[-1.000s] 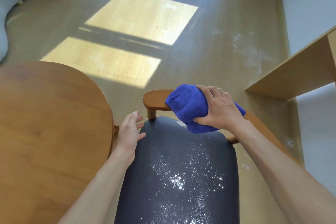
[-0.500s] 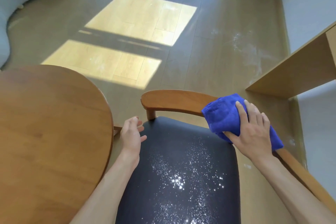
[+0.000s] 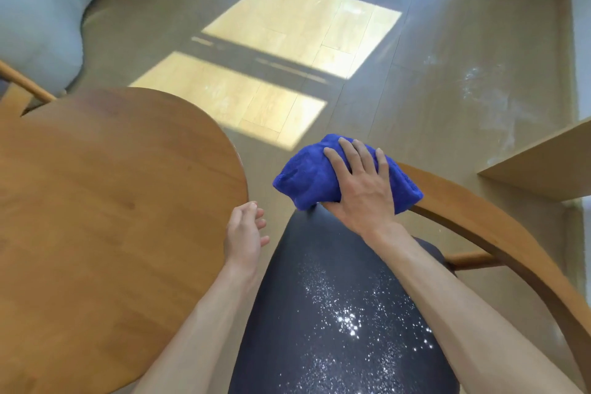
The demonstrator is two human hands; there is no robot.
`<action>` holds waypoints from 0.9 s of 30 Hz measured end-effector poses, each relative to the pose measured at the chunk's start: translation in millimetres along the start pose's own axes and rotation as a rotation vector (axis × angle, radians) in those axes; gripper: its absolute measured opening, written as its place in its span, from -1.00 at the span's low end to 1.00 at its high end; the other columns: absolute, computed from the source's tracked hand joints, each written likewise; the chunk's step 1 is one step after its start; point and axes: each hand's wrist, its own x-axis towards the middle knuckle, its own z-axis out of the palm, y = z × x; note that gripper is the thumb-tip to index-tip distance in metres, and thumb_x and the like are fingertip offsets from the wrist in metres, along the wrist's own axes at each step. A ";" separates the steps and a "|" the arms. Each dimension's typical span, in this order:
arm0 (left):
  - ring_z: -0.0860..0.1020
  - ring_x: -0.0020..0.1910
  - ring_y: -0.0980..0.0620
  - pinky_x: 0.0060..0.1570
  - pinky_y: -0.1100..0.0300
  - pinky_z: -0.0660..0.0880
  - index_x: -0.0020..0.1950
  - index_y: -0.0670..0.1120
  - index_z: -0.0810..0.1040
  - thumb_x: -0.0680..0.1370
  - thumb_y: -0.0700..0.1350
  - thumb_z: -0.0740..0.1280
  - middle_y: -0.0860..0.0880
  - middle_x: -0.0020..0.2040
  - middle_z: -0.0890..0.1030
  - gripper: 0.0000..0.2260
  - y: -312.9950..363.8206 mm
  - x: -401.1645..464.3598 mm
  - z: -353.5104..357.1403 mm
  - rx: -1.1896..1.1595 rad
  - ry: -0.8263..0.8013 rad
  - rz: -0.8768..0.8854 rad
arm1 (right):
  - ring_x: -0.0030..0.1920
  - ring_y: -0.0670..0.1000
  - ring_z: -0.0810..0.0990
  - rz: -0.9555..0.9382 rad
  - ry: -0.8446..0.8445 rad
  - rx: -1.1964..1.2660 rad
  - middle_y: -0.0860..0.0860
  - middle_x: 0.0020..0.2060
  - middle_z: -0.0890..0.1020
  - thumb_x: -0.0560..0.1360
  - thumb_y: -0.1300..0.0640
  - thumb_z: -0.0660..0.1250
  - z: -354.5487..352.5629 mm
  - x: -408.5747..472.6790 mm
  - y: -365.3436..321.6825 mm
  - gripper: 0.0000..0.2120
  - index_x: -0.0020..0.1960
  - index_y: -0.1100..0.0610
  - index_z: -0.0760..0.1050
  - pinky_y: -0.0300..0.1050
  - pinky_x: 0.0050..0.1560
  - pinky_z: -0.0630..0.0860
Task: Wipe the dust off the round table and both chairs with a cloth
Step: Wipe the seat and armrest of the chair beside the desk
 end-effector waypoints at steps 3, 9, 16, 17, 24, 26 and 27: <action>0.55 0.07 0.00 0.02 0.00 0.52 0.11 -0.05 0.50 0.63 -0.05 0.13 -0.03 0.10 0.56 -0.81 -0.7 1.5 -3.9 0.014 0.001 0.004 | 0.33 0.23 0.45 -0.090 -0.022 0.010 0.14 0.28 0.52 0.24 0.00 0.56 2.2 14.8 -17.0 -0.38 0.27 0.10 0.53 0.32 0.37 0.23; 0.54 0.08 0.04 0.02 0.02 0.51 0.08 -0.01 0.51 0.61 -0.04 0.14 0.00 0.09 0.56 -0.82 1.1 4.5 -12.5 0.043 0.003 0.026 | 0.21 0.18 0.45 -0.271 -0.219 -0.119 0.07 0.07 0.58 0.36 0.28 0.34 5.4 37.4 -42.3 -0.66 0.12 0.13 0.51 0.26 0.42 0.14; 0.52 0.02 0.05 -0.10 0.09 0.47 0.02 0.02 0.47 0.62 -0.06 0.16 0.04 -0.02 0.53 -0.89 -2.7 3.8 -7.1 0.030 0.052 0.044 | 0.47 0.14 0.19 -0.697 -0.310 -0.145 -0.01 0.26 0.48 0.42 0.25 0.31 -11.8 24.8 -13.4 -0.66 0.18 0.06 0.48 0.25 0.49 -0.11; 0.52 0.02 0.04 -0.09 0.09 0.47 0.02 0.02 0.47 0.62 -0.06 0.16 0.03 -0.01 0.53 -0.89 -3.0 1.2 -3.4 0.031 0.046 0.043 | 0.52 0.12 0.10 -0.717 -0.339 -0.134 -0.02 0.33 0.43 0.42 0.24 0.34 -16.5 22.1 -6.0 -0.64 0.19 0.04 0.48 0.24 0.49 -0.13; 0.51 0.04 0.00 -0.08 0.06 0.48 0.10 -0.08 0.47 0.63 -0.09 0.15 -0.02 0.02 0.52 -0.85 8.9 -13.6 22.7 0.056 -0.010 0.085 | 0.56 0.11 0.04 -0.602 -0.411 0.065 -0.05 0.51 0.25 0.26 0.37 0.34 -50.8 -20.4 60.4 -0.49 0.20 0.09 0.53 0.24 0.49 0.06; 0.51 0.07 -0.01 -0.01 0.01 0.49 0.11 -0.07 0.47 0.63 -0.08 0.15 -0.03 0.04 0.53 -0.85 11.8 -16.6 29.2 0.077 -0.029 0.099 | 0.54 0.12 0.09 -0.473 -0.404 0.111 -0.05 0.49 0.29 0.25 0.37 0.38 -63.2 -41.5 90.2 -0.46 0.21 0.10 0.54 0.26 0.46 0.13; 0.52 0.08 -0.02 0.03 -0.02 0.50 0.11 -0.07 0.48 0.62 -0.08 0.15 -0.04 0.05 0.53 -0.84 12.2 -18.3 33.0 0.083 -0.040 0.105 | 0.53 0.13 0.13 -0.410 -0.395 0.140 -0.03 0.47 0.32 0.26 0.36 0.42 -69.3 -51.4 104.1 -0.47 0.21 0.11 0.55 0.25 0.44 0.17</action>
